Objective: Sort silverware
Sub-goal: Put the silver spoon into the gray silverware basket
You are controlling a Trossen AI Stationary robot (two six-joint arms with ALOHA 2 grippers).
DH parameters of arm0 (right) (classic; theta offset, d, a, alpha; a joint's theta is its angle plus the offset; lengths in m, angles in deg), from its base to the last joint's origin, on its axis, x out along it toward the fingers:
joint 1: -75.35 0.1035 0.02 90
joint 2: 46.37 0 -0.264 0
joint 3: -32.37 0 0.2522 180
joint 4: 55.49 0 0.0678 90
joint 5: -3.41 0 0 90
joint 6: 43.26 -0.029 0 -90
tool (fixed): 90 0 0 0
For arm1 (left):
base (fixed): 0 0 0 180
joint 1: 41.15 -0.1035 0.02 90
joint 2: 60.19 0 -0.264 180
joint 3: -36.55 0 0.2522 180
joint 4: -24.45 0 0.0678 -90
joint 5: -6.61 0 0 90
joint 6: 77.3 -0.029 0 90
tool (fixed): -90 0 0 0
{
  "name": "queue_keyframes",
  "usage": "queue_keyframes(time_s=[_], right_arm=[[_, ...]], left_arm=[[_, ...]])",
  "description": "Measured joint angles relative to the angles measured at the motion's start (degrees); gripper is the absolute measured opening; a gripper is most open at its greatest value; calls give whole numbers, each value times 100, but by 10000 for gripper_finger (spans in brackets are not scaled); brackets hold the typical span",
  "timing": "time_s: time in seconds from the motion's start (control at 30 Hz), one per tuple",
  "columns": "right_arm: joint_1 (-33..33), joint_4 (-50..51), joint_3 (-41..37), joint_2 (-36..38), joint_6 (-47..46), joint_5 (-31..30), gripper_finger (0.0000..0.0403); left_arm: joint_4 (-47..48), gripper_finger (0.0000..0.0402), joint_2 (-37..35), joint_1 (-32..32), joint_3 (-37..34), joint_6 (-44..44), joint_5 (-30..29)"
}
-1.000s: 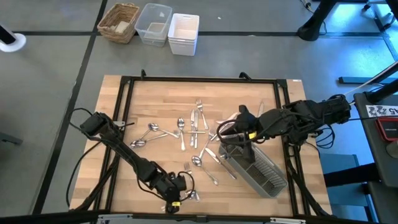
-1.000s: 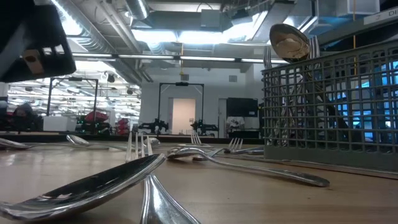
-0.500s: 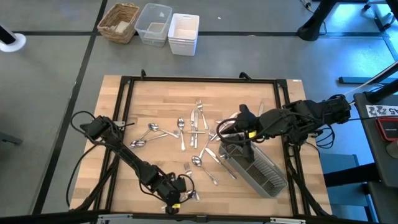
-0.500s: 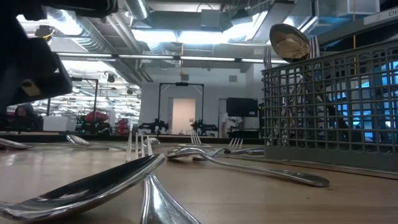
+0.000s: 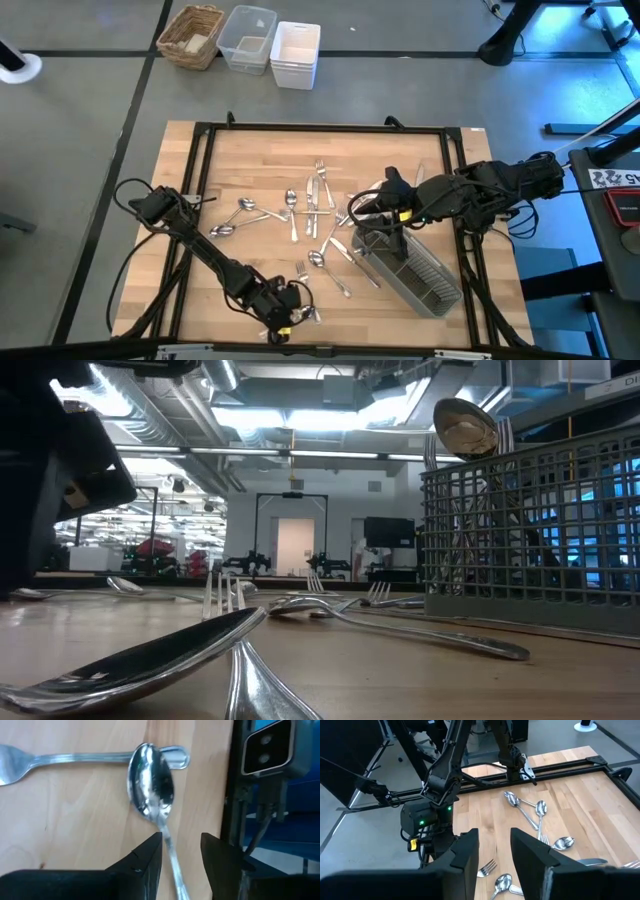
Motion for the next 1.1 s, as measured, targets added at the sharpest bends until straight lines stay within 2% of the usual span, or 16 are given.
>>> queue_keyframes(time_s=[0.57,0.9,1.1], right_arm=[[0,22,0,0,7,1,115],[0,19,0,0,7,2,115],[0,19,0,0,7,2,115]], left_arm=[[4,127,-2,77,0,-473,-473],[-6,127,0,233,0,-462,-475],[-94,127,317,302,-2,-432,-466]])
